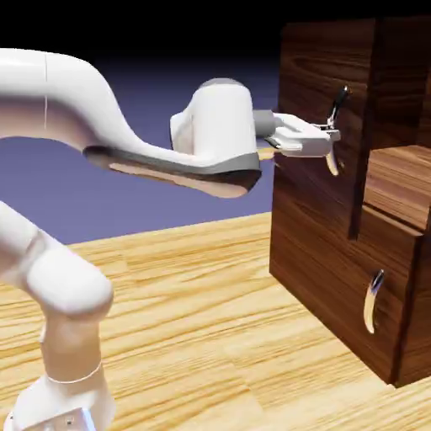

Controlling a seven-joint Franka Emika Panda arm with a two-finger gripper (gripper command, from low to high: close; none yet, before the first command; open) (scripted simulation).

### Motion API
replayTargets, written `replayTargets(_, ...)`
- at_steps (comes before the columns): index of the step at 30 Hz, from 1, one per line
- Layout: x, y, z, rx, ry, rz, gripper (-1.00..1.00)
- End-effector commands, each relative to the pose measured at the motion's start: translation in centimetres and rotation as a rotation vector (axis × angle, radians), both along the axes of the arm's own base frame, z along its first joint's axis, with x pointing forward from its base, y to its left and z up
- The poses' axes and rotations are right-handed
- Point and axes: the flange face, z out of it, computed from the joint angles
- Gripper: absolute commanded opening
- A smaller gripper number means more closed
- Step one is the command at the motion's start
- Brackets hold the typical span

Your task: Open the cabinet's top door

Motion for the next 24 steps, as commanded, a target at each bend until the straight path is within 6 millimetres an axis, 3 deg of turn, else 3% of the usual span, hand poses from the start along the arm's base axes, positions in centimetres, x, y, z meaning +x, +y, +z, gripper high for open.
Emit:
replayTargets(1,-0.8,0.6,0.0,0.001,0.001,-0.017,-1.00)
replayTargets(16,-9.9,8.6,0.0,0.002,0.001,-0.254,-1.00)
replayTargets(24,-14.1,14.1,0.0,0.002,0.001,-0.387,-1.00)
